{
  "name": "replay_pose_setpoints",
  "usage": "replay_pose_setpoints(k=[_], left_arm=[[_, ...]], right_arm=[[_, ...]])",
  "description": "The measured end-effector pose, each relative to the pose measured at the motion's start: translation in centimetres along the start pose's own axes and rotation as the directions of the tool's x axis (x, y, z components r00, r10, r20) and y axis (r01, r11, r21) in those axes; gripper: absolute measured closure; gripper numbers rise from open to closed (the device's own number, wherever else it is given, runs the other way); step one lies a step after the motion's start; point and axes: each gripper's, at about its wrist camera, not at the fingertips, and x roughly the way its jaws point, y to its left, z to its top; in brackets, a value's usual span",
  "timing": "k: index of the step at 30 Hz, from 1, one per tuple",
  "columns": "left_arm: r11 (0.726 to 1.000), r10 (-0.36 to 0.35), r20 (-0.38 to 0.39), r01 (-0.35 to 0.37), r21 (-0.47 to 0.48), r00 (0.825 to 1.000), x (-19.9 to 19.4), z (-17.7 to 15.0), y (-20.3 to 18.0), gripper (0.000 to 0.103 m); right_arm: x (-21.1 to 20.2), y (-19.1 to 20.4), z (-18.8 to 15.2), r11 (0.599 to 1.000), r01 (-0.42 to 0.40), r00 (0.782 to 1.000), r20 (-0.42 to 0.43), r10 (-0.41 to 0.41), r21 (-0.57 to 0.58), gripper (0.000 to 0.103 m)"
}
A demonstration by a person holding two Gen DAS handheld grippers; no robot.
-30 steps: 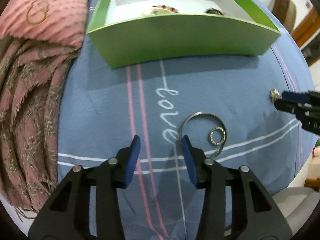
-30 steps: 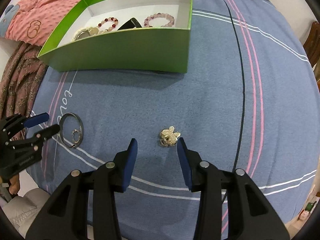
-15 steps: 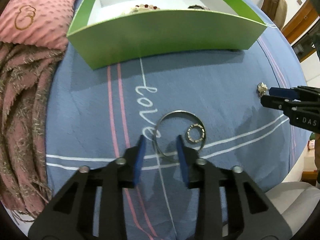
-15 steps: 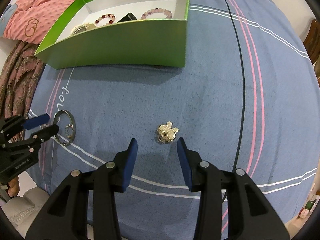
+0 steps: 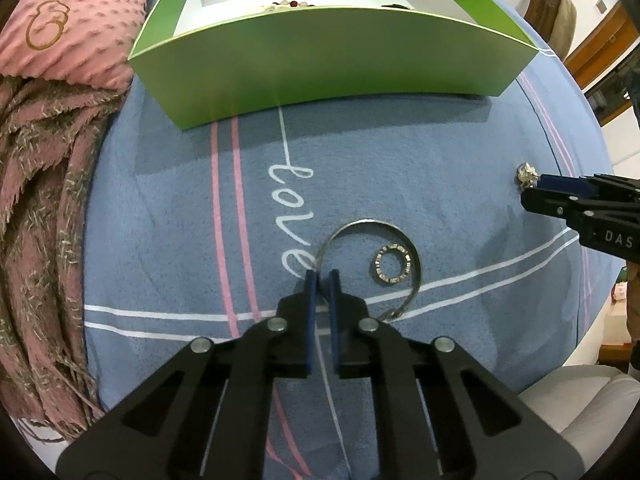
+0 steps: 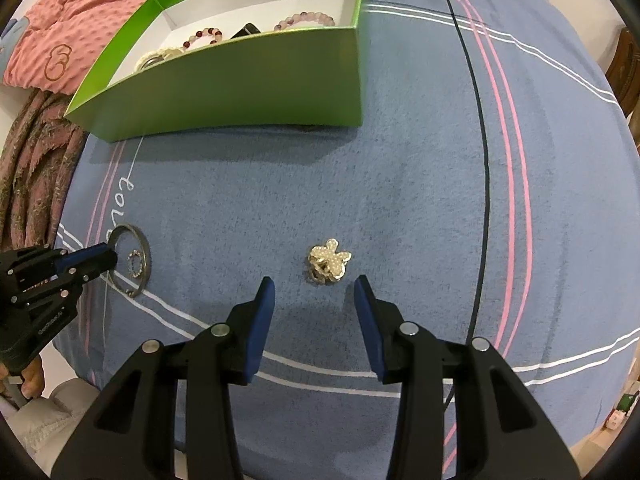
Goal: Organize jewelry
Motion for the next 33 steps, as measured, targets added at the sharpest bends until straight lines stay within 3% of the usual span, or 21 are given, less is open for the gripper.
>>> replay_pose_setpoints(k=[4, 7, 20, 27, 33], left_arm=[[1.000, -0.005, 0.005, 0.005, -0.009, 1.000, 0.0, 0.0, 0.1, 0.097], [1.000, -0.010, 0.012, 0.010, -0.023, 1.000, -0.6, -0.3, 1.3, 0.098], [0.996, -0.017, 0.042, 0.020, -0.085, 0.999, -2.7, -0.7, 4.0, 0.098], [0.993, -0.018, 0.046, 0.024, -0.120, 0.999, -3.4, -1.0, 5.5, 0.098], [0.991, -0.022, 0.045, 0.027, -0.128, 0.999, -3.7, -1.3, 6.0, 0.098]], right_arm=[[0.0, 0.3, 0.3, 1.000, 0.015, 1.000, 0.024, -0.014, -0.018, 0.061], [0.2, 0.7, 0.6, 0.999, 0.003, 1.000, 0.024, -0.003, -0.037, 0.083], [-4.8, -2.3, 1.8, 0.999, 0.000, 0.989, 0.145, -0.005, 0.035, 0.083], [-4.4, -2.4, 1.6, 0.998, -0.030, 0.991, 0.129, 0.023, 0.048, 0.083], [-2.6, 1.0, 1.2, 0.995, -0.090, 0.993, 0.067, 0.092, -0.031, 0.083]])
